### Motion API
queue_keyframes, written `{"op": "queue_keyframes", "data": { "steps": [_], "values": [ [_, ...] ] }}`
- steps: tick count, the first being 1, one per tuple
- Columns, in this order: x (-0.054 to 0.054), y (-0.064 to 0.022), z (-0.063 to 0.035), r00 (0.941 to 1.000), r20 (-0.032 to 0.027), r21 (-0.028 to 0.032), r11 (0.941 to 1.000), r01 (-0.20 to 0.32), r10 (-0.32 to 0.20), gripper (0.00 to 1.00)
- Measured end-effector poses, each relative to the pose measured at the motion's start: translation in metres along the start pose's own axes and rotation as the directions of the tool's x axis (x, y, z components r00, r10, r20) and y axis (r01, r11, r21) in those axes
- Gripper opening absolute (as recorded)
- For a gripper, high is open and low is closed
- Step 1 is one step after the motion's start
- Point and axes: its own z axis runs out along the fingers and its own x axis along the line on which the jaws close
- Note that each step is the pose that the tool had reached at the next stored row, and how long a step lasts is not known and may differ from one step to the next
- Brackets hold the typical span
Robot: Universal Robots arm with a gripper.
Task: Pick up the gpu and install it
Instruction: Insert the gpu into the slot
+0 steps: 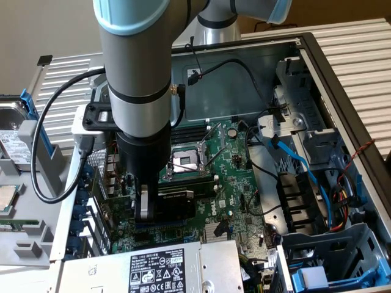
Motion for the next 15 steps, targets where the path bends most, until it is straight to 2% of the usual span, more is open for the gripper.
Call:
{"op": "queue_keyframes", "data": {
  "steps": [15],
  "values": [
    [-0.0001,0.0006,-0.0057,1.0,0.0001,0.0001,1.0,0.0,0.0,0.29]
  ]
}}
